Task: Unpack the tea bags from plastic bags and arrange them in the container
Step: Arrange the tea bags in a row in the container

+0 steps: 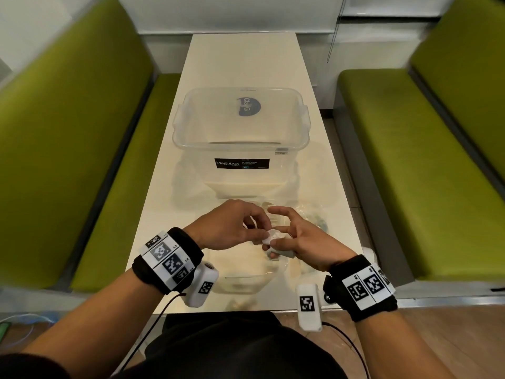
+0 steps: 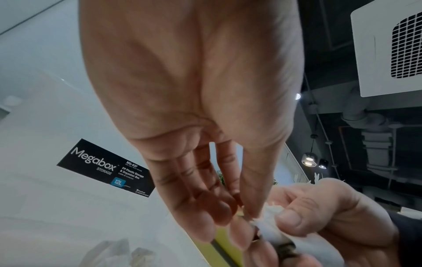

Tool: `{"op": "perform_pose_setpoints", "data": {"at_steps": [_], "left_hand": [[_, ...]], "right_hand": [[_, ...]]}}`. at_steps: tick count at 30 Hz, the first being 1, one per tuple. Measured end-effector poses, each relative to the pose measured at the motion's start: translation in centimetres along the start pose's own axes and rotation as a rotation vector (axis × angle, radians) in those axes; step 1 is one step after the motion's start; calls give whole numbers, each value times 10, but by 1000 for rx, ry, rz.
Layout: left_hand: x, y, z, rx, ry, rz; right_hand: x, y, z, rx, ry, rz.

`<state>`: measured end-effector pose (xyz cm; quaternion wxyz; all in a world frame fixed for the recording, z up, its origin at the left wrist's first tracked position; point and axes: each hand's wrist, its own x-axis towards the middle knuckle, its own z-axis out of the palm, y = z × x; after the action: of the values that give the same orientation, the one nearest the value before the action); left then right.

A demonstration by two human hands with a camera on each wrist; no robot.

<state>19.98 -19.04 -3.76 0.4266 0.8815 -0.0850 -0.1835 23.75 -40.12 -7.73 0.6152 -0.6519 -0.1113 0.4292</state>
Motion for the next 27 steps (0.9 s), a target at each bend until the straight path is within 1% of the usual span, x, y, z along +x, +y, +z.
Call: {"op": "perform_pose_setpoints", "data": {"at_steps": [4,7,9,13,16,20,27], "left_hand": [[-2,-2,-1,-15,38,-2],[-2,-4,-3,-80,98,-22],[-2,-6,-5,-106,137,-42],[-3,-8,-8,-139,216,-53],[-4,-7,-11,-112,260,-57],[-6,-2,-17,-75,237,-53],[-7,8,-25,60,244,-8]], "right_hand": [[-2,-3,3,54,-30,-20],[-5,-5,5,85,-52,1],[-6,-5,6,54,-45,8],[-6,-4,5,-52,39,13],[-4,-1,5,-82,120,-27],[-4,-3,5,-79,149,-77],[-1,-4,5,-199,188,-123]]}}
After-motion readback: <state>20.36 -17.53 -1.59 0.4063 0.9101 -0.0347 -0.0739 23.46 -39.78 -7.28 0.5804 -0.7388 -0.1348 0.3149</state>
